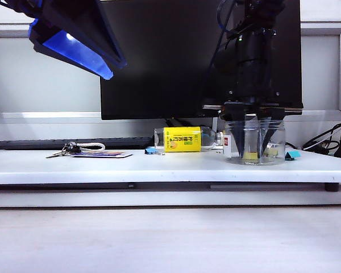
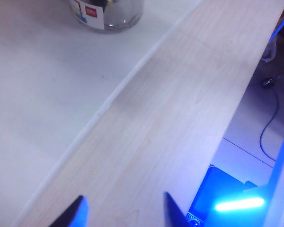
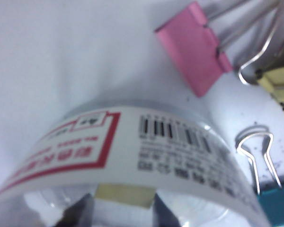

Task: Take the clips out of the round transparent plastic box and place them on the table.

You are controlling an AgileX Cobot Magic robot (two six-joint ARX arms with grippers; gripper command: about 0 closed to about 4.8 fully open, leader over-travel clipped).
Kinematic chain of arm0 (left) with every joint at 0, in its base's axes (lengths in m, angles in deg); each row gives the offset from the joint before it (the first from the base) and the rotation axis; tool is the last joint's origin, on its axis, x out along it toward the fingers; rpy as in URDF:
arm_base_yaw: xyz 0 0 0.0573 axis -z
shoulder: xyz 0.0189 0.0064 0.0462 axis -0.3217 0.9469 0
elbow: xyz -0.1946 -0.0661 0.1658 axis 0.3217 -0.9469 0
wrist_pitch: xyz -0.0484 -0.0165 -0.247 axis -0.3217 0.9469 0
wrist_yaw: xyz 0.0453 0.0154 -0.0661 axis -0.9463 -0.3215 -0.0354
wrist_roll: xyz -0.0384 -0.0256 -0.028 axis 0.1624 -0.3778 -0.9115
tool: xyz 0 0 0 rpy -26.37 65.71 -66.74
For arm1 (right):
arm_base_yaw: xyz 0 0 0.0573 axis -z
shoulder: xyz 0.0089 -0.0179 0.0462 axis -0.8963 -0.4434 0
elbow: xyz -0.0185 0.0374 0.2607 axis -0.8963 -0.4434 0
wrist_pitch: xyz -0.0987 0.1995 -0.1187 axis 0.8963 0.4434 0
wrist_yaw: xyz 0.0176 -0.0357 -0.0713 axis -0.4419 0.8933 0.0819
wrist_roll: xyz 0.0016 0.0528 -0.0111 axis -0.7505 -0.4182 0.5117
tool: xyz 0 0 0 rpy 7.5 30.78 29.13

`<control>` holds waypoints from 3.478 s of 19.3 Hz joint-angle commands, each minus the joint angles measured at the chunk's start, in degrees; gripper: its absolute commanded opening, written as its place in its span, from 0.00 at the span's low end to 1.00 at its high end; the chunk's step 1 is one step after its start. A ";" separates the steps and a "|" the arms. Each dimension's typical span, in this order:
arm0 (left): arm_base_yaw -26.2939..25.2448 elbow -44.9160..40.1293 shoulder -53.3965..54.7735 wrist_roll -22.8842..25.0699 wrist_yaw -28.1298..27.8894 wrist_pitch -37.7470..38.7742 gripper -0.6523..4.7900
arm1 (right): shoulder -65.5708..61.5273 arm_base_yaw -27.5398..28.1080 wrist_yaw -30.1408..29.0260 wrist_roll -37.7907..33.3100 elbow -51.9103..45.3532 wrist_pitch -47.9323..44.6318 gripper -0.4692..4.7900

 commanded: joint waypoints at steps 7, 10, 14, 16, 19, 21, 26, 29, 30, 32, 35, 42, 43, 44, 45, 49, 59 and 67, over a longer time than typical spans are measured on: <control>0.04 0.15 -0.11 0.20 0.24 -0.74 0.51 | -0.20 -0.02 0.11 -0.04 0.11 -0.96 0.31; 0.04 0.15 -0.11 0.20 0.26 -1.07 0.51 | -0.09 -0.04 0.11 1.36 0.22 -0.50 0.43; 0.04 0.15 -0.11 0.20 0.26 -1.97 0.51 | 0.04 -0.07 0.11 1.33 1.09 -1.07 0.50; 0.04 0.15 -0.11 0.20 0.26 -2.05 0.51 | 0.02 -0.04 0.13 0.42 1.09 -1.68 0.49; 0.04 0.15 -0.11 0.20 0.26 -2.10 0.51 | 0.02 -0.07 0.00 -3.96 1.09 -4.68 0.49; 0.04 0.15 -0.11 0.20 0.26 -2.08 0.51 | 0.02 -0.09 -0.13 -5.01 1.07 -5.79 0.49; 0.04 0.15 -0.11 0.22 0.26 -2.47 0.51 | 0.02 -0.13 -0.17 -5.27 1.07 -7.26 0.47; 0.04 0.15 -0.11 0.22 0.26 -2.45 0.51 | -0.17 -0.61 -0.50 -5.07 1.01 -8.85 0.47; 0.04 0.15 -0.11 0.22 0.26 -2.45 0.51 | -0.44 -0.72 -0.52 -4.63 1.01 -9.22 0.47; 0.04 0.15 -0.11 0.22 0.26 -2.40 0.51 | -0.92 -0.81 -0.55 -4.13 0.94 -9.46 0.47; 0.04 0.15 -0.11 0.22 0.26 -2.32 0.51 | -1.49 -0.83 -0.55 -2.86 0.90 -9.14 0.46; 0.04 0.15 -0.11 0.22 0.26 -2.16 0.51 | -1.66 -0.83 -0.52 -1.01 -0.83 -8.87 0.35; 0.04 0.15 -0.11 0.22 0.28 -2.14 0.51 | -1.66 -0.83 -0.50 -0.92 -0.87 -8.68 0.35; 0.04 0.15 -0.11 0.20 0.26 -2.14 0.51 | -1.66 -0.83 -0.50 -0.57 -0.87 -8.68 0.35; 0.04 0.15 -0.11 0.20 0.28 -2.14 0.51 | -1.66 -0.83 -0.52 -0.46 -0.85 -8.63 0.35; 0.04 0.15 -0.11 0.22 0.28 -2.01 0.51 | -1.64 -0.83 -0.50 -0.07 -0.74 -6.58 0.35; 0.04 0.15 -0.11 0.20 0.31 -2.01 0.51 | -1.51 -0.81 0.68 6.16 -0.48 -2.27 0.39; 0.04 0.15 -0.11 0.20 0.33 -1.99 0.51 | 1.27 -0.72 2.14 9.03 -0.42 -1.62 0.39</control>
